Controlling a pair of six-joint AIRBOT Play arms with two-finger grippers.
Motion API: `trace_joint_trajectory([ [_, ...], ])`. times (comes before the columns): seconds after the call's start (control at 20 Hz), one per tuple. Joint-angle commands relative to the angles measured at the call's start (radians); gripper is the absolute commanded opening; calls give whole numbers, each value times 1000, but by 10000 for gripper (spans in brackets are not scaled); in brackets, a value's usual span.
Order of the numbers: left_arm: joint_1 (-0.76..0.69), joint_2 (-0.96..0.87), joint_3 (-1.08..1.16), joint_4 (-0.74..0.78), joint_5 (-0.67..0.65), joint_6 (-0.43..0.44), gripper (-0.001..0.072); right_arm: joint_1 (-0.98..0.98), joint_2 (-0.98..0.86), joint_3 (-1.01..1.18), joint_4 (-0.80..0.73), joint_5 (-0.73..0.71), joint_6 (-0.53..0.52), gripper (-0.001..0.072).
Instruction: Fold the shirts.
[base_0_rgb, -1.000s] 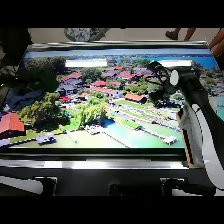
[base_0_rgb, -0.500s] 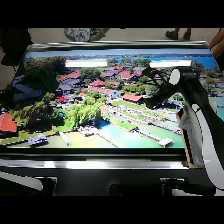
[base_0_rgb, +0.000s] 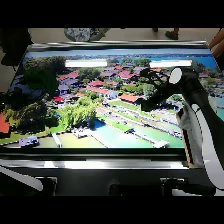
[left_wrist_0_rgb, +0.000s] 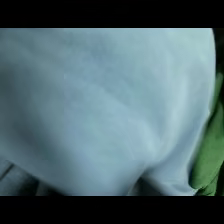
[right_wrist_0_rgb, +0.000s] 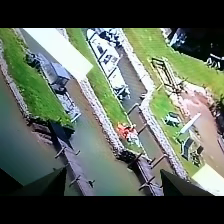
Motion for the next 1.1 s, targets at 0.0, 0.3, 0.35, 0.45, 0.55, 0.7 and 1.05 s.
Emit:
trace_joint_trajectory([
  [0.0,-8,14,0,-17,-40,11,31,-1,1,0,25,57,0,673],
  [0.3,-110,426,-4,20,-3,216,29,-1,82,1,-21,77,0,673],
  [0.35,-149,509,-15,37,7,215,30,-1,110,1,-40,77,0,673],
  [0.45,-248,669,-44,37,19,209,30,-1,172,1,-65,78,4,673],
  [0.55,-371,805,-79,37,17,209,30,-1,238,1,-74,81,4,673],
  [0.7,-595,945,-148,37,-35,208,30,-1,330,1,-87,111,4,673],
  [1.05,-1087,905,-425,40,-129,208,30,-1,433,1,-91,286,4,673],
])
